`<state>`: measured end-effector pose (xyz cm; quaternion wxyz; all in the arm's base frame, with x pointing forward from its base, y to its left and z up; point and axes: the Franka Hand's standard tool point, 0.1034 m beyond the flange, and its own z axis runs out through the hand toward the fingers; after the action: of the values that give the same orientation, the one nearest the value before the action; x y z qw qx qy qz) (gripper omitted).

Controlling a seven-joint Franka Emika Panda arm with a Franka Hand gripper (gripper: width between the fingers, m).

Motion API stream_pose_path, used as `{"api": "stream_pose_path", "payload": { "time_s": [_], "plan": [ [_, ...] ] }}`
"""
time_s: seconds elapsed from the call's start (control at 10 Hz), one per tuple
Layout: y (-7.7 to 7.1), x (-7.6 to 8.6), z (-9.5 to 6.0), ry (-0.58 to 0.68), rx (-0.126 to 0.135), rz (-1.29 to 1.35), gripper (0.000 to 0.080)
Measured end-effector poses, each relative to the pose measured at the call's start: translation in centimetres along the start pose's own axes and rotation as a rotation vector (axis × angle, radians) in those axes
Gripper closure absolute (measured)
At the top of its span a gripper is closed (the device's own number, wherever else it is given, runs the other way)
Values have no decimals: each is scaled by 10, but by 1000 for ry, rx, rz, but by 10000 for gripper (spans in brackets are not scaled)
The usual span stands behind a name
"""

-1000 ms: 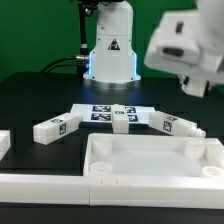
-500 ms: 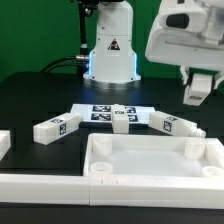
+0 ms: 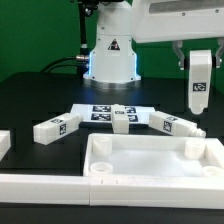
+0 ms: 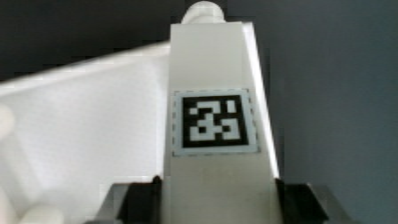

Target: Assemble desk

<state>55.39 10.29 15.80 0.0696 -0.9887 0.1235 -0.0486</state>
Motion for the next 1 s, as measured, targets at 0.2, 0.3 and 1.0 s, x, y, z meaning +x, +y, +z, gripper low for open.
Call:
{"api": "stream_pose_path", "payload": {
  "time_s": [0.2, 0.3, 1.0],
  "plan": [
    [-5, 4, 3, 139, 17, -5, 512],
    [-5, 5, 3, 182, 14, -34, 512],
    [-1, 53, -21, 538, 14, -176, 512]
  ]
}}
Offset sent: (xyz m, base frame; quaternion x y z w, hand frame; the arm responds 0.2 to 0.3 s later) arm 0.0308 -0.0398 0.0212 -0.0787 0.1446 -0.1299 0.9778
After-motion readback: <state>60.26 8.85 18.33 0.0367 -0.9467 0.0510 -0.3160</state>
